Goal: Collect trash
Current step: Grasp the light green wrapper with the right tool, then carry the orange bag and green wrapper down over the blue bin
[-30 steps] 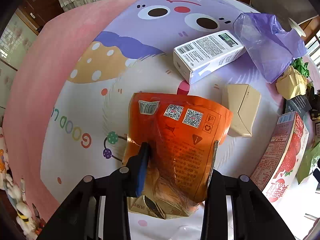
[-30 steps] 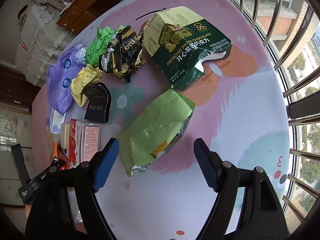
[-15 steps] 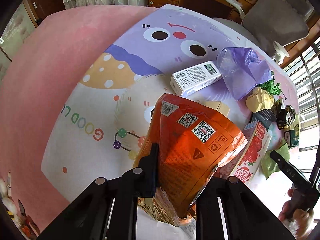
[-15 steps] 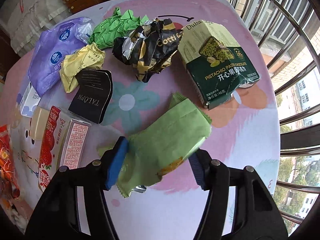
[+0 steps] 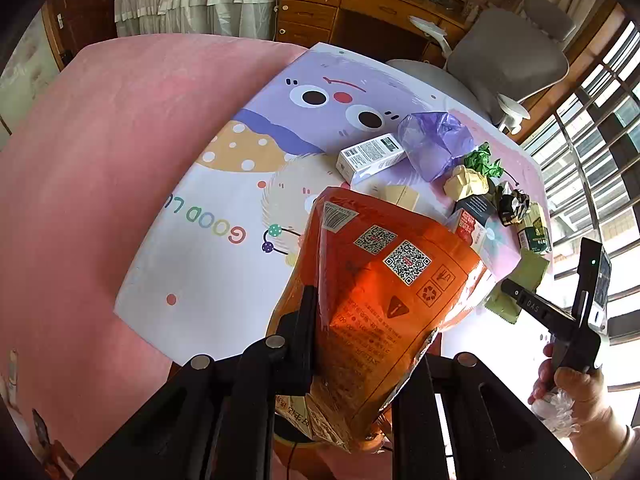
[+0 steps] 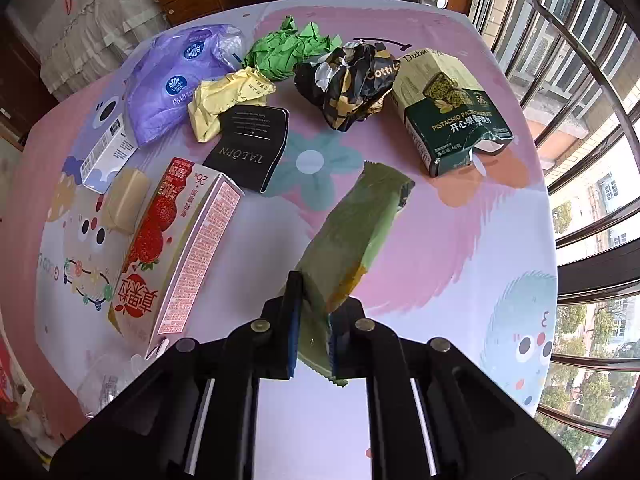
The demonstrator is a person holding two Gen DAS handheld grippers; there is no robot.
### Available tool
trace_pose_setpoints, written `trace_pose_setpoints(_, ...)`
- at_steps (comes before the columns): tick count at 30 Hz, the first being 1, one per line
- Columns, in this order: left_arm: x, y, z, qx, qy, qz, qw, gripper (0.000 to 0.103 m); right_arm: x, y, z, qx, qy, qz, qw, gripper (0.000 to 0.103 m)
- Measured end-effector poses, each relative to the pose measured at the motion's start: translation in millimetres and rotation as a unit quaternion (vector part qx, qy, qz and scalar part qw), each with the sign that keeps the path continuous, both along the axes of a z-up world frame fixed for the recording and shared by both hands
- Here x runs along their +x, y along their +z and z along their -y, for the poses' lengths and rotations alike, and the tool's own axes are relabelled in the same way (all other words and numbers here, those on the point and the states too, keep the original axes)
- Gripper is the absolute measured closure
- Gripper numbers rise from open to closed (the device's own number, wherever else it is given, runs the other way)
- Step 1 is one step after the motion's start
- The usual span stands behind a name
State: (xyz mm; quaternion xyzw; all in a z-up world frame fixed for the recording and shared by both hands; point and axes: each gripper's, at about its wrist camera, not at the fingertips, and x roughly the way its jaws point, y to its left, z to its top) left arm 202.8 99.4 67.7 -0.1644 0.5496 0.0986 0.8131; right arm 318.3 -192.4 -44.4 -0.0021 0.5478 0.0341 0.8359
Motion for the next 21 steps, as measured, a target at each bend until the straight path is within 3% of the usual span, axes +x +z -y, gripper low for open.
trace_pose_setpoints(7, -49.6, 12.0, -14.4, -0.01, -0.07, 0.019, 0.9973, 0.089, -81.4, 53.0, -26.5, 0.004, -0.003, 0.056, 0.998, 0.095)
trace_pose_setpoints(12, -92.7, 19.7, -32.0, -0.017, -0.131, 0.037, 0.9906, 0.089, -166.7, 79.6, -49.1, 0.008, -0.022, 0.082, 0.996, 0.095)
trace_pose_setpoints(16, -129.1, 17.0, -49.6, -0.029, -0.167, 0.042, 0.9845, 0.089, -229.7, 75.2, -83.5, -0.001, -0.023, 0.082, 0.996, 0.095)
trace_pose_setpoints(21, -173.7, 0.2, -67.0, -0.039, -0.198, 0.028, 0.979, 0.089, -294.8, 48.6, -126.2, -0.024, -0.008, 0.054, 0.998, 0.095)
